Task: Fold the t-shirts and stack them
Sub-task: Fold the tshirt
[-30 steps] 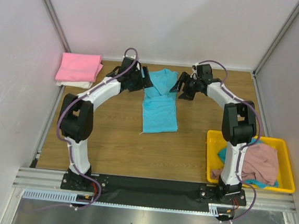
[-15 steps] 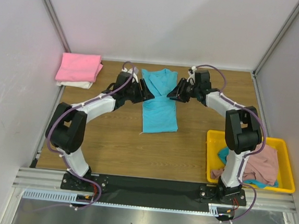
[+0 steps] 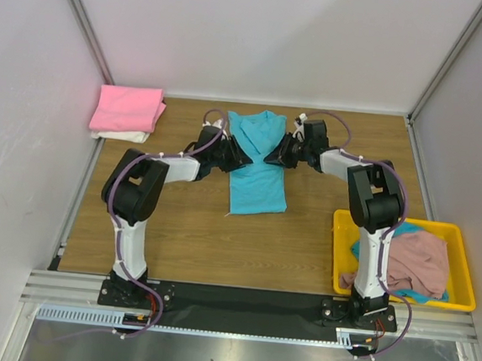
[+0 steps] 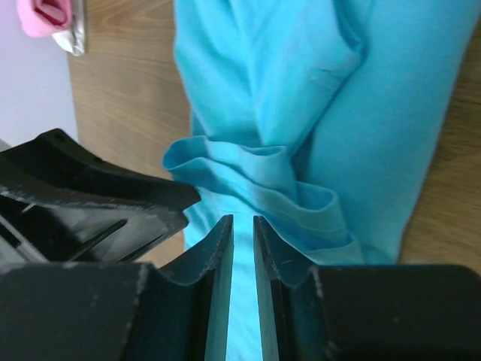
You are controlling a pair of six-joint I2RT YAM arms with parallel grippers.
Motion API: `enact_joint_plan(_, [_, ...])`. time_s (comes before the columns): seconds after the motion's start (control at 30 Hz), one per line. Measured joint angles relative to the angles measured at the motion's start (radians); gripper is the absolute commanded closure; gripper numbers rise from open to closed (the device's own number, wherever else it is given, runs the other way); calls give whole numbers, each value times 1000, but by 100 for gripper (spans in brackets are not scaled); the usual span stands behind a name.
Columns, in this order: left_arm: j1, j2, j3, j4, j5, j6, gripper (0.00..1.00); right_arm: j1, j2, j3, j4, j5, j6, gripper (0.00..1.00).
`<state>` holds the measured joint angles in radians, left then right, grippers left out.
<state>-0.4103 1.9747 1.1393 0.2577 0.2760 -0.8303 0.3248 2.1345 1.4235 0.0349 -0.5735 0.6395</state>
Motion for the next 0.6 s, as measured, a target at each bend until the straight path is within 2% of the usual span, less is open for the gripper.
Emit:
enact_joint_plan(0.2, [3, 85, 18, 21, -1, 0, 58, -10, 22, -17, 25, 36, -14, 80])
enact_joint_plan(0.43, [5, 109, 66, 6, 0, 29, 58, -19, 22, -85, 92, 53, -20, 80])
enact_joint_plan(0.5, [5, 109, 82, -17, 0, 59, 57, -20, 21, -85, 97, 53, -23, 78])
enact_joint_plan(0.6, [5, 99, 117, -75, -1, 127, 48, -19, 7, -85, 91, 54, -27, 69])
